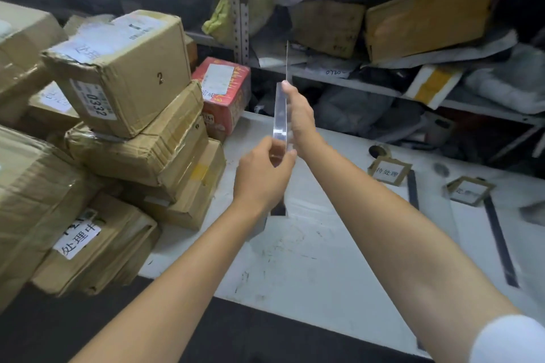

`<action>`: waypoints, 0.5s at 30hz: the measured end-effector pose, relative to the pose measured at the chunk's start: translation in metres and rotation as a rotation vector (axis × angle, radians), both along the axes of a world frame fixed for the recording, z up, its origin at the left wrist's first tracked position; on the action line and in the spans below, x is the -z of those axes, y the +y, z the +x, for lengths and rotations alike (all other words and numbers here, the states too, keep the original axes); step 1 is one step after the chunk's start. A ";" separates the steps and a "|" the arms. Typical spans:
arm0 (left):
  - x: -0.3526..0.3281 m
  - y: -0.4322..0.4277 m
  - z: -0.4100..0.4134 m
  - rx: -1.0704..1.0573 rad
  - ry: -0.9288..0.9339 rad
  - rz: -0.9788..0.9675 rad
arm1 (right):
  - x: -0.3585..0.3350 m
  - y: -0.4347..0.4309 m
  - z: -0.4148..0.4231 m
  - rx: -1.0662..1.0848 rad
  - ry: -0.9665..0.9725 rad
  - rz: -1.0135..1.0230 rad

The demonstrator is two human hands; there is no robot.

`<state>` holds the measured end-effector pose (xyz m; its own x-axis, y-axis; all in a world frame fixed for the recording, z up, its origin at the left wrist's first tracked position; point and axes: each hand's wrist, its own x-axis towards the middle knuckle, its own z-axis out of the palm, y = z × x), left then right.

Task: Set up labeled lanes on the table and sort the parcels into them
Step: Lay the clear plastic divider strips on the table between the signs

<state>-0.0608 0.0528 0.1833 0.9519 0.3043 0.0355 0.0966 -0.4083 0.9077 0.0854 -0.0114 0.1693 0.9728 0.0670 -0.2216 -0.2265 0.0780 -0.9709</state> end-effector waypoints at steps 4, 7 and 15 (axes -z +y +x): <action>-0.017 -0.044 0.009 0.191 0.116 -0.278 | -0.025 -0.064 -0.005 0.072 -0.026 -0.007; -0.030 -0.092 0.012 0.334 0.285 -0.393 | -0.034 -0.126 -0.017 0.165 -0.032 -0.040; -0.032 -0.260 -0.017 0.715 0.508 -0.491 | -0.046 -0.324 -0.091 0.395 0.009 -0.027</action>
<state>-0.0775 -0.2073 0.2149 0.7842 -0.4730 -0.4016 0.3980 -0.1132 0.9104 -0.0060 -0.3353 0.2153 0.9203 -0.3185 -0.2272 -0.1932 0.1351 -0.9718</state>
